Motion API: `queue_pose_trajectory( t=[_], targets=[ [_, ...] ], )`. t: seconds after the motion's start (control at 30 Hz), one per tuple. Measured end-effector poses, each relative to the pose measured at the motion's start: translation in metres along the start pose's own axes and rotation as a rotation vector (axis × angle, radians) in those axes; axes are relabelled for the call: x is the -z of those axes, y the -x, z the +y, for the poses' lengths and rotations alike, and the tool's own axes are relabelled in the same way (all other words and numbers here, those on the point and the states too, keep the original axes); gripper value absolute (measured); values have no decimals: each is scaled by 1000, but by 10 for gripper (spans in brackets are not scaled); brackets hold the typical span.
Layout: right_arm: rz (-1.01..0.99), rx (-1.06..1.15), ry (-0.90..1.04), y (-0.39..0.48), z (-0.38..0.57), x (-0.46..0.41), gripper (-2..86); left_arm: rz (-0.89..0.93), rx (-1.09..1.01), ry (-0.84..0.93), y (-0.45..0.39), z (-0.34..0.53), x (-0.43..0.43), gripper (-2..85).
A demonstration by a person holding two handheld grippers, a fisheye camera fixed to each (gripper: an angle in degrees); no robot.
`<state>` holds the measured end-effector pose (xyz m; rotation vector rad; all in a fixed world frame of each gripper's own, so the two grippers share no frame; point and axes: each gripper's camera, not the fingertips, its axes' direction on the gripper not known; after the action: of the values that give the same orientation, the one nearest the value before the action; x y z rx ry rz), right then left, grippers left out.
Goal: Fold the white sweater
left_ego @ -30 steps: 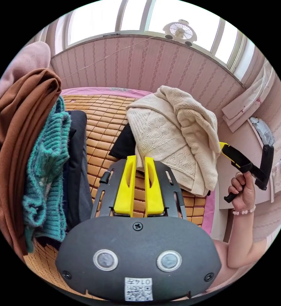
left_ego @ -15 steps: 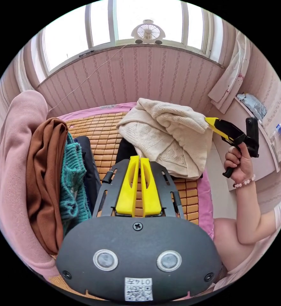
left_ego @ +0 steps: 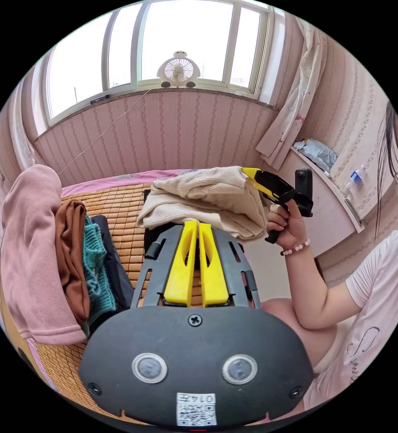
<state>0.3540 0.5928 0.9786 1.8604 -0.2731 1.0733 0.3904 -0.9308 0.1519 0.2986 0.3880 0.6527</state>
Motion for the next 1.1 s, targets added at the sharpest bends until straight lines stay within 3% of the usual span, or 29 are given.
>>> queue_pose_trajectory(
  t=[0.2, 0.37, 0.5, 0.6, 0.8, 0.87, 0.97, 1.1],
  targets=[
    [-126, 91, -24, 37, -28, -15, 3, 77, 133, -110, 12, 42, 63, -10],
    [-177, 395, 79, 152, -53, -45, 1, -3, 183, -244, -9, 123, 204, -10],
    [-378, 373, 138, 193, -59, -70, 1, -110, 288, -300, -33, 212, 320, -10],
    [-429, 297, 277, 223, -48, -101, 1, -228, 361, -359, -75, 300, 408, -10],
    [-501, 26, 657, 293, 27, -165, 1, -378, 741, -487, -160, 517, 524, -10],
    [-469, -1, 817, 325, 43, -184, 1, -440, 912, -514, -189, 599, 553, -10],
    [-421, 33, 962, 364, 44, -189, 1, -434, 1038, -622, -232, 689, 589, -10],
    [-263, -16, 1203, 381, 48, -195, 0, -391, 1135, -614, -274, 768, 603, -10]
  ],
)
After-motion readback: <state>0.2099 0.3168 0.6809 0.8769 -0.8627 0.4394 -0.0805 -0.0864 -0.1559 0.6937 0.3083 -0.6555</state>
